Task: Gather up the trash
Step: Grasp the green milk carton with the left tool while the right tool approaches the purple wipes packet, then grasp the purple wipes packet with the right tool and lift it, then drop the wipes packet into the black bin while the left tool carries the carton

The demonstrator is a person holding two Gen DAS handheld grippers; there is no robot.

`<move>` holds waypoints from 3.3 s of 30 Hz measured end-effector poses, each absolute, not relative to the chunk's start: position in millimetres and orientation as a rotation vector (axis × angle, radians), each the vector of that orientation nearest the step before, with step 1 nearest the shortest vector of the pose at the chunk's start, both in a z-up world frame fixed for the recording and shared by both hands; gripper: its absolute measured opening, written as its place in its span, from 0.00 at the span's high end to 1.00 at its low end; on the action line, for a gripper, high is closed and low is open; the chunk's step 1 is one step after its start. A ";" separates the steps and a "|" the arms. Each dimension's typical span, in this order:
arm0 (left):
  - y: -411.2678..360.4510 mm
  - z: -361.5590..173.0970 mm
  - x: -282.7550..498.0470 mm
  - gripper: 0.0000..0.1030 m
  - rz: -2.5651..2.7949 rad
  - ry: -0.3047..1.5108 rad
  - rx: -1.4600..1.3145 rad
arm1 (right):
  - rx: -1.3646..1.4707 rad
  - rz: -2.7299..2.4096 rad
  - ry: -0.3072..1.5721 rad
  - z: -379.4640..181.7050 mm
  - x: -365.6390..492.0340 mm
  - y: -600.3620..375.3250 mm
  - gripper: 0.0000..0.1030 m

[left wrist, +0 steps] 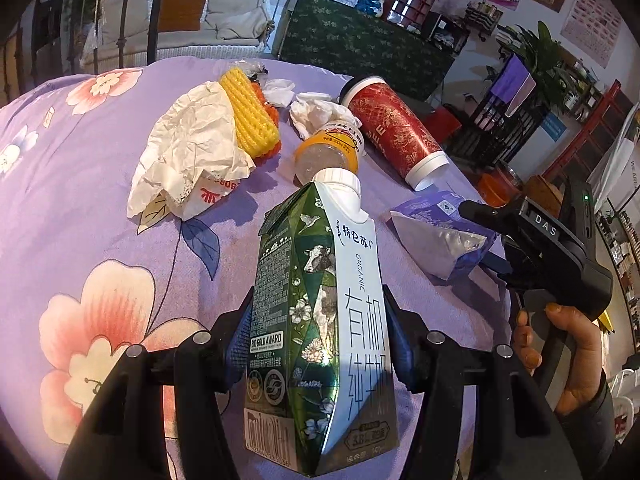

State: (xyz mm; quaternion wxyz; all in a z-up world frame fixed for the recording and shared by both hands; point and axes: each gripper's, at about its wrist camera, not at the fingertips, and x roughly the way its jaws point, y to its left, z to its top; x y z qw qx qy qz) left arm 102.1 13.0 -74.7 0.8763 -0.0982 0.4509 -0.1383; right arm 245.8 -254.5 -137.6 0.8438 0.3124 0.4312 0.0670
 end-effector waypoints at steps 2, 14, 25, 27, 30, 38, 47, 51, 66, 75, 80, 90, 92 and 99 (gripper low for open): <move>12.4 -75.7 101.6 0.46 -0.291 0.940 -0.203 | 0.630 0.127 0.908 -138.2 249.0 -250.1 0.23; -2.3 -80.4 98.9 0.46 -0.319 0.955 -0.178 | 0.614 0.197 0.852 -136.7 238.1 -262.7 0.75; -23.6 -76.0 93.5 0.45 -0.377 0.946 -0.153 | 0.480 0.224 0.703 -98.1 197.1 -276.0 0.88; -29.5 -75.4 93.4 0.45 -0.396 0.946 -0.146 | 0.466 0.211 0.686 -92.6 189.6 -281.5 0.89; -44.3 -72.3 94.1 0.45 -0.435 0.936 -0.116 | 0.456 0.175 0.652 -81.0 174.1 -300.3 0.89; -97.1 -60.2 98.8 0.45 -0.567 0.898 -0.036 | 0.344 -0.042 0.549 -45.9 123.8 -374.9 0.89; -158.0 -54.2 111.3 0.45 -0.705 0.872 0.024 | 0.187 -0.329 0.675 -73.7 108.0 -453.2 0.89; -182.1 -53.5 113.9 0.45 -0.754 0.863 0.054 | 0.189 -0.358 0.839 -115.8 121.9 -472.9 0.89; -272.1 -64.3 113.4 0.45 -0.917 0.914 0.151 | 0.307 -0.449 0.799 -119.4 81.9 -500.4 0.27; -351.6 -85.2 106.7 0.45 -1.016 1.016 0.238 | 0.365 -0.544 0.650 -81.1 32.0 -510.5 0.22; -384.8 -110.2 100.9 0.45 -1.020 1.105 0.333 | 0.367 -0.591 0.613 -71.7 14.1 -518.3 0.21; -411.6 -145.7 98.4 0.45 -1.008 1.229 0.454 | 0.404 -0.618 0.599 -75.2 -2.1 -529.0 0.20; -417.3 -150.8 98.4 0.45 -1.002 1.248 0.477 | 0.414 -0.618 0.598 -76.4 -4.0 -527.4 0.20; -418.2 -136.3 92.1 0.22 -1.026 1.161 0.478 | 0.418 -0.630 0.598 -76.9 -4.5 -527.4 0.20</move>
